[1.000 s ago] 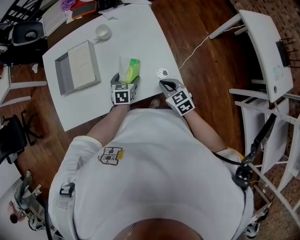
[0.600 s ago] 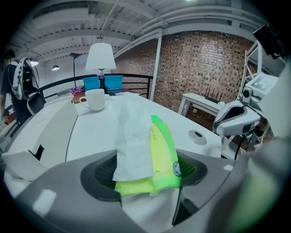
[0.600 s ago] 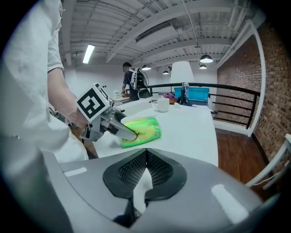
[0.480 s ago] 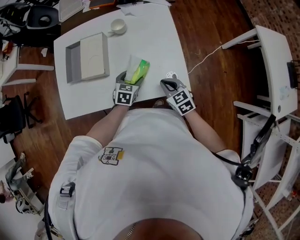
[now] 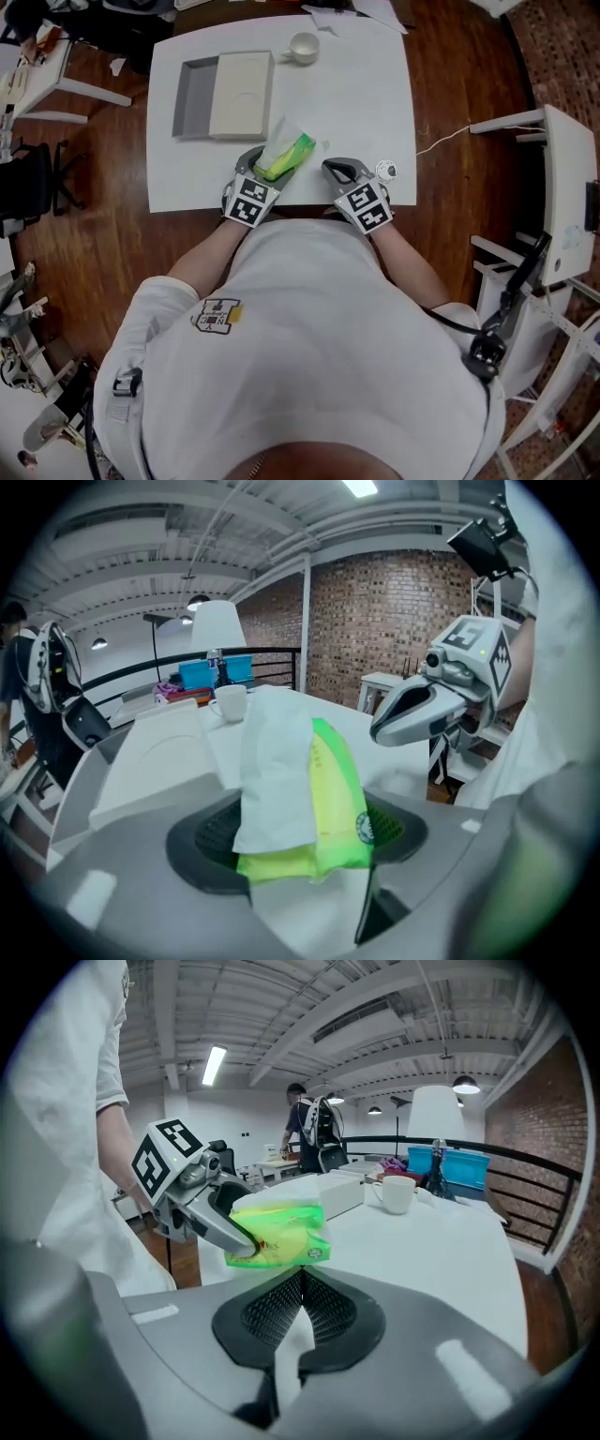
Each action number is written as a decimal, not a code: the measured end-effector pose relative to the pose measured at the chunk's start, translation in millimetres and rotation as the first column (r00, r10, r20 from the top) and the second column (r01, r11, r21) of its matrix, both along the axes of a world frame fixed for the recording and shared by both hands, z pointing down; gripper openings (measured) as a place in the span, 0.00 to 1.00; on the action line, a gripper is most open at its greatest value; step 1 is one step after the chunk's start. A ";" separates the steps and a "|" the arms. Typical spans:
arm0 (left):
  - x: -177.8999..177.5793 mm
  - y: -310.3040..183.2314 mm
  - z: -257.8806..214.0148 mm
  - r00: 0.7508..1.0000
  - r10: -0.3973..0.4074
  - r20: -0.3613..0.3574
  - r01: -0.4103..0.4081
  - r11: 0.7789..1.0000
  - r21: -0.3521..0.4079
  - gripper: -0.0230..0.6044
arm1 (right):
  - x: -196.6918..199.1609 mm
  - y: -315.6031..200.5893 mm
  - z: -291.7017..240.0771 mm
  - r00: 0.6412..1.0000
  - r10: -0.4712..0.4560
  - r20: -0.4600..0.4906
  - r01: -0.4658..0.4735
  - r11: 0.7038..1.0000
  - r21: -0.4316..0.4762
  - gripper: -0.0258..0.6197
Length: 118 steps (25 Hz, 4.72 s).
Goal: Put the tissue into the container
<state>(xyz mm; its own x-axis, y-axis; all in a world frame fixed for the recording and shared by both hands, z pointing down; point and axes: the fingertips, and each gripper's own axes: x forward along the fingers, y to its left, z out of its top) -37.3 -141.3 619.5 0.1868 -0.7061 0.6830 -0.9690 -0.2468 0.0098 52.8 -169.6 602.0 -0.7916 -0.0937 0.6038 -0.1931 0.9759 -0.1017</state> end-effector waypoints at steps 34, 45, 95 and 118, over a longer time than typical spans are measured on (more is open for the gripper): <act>-284.9 -13.3 -71.0 0.926 -0.358 -0.120 0.373 0.916 0.146 0.55 | -213.6 52.8 -67.1 0.997 -0.028 0.069 0.017 0.988 0.151 0.04; -296.2 -31.4 -26.2 0.874 -0.483 -0.044 0.483 0.875 -0.008 0.55 | -197.0 27.4 -80.3 0.996 -0.042 0.077 0.028 0.984 0.177 0.04; -297.7 -17.0 -44.8 0.905 -0.423 0.052 0.421 0.906 0.039 0.77 | -180.7 18.3 -72.9 0.991 -0.051 0.121 0.036 0.991 0.129 0.04; -200.9 152.7 -18.9 0.906 -0.317 -0.279 0.353 0.931 0.089 0.04 | -222.1 129.8 -23.5 0.974 -0.228 0.001 0.228 0.972 0.049 0.04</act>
<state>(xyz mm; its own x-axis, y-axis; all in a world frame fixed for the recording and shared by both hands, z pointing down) -238.2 11.4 600.7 0.0779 -0.8393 0.5381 -0.9633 0.0757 0.2575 -169.3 -39.9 578.6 -0.7995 0.0612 0.5975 0.0357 0.9979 -0.0544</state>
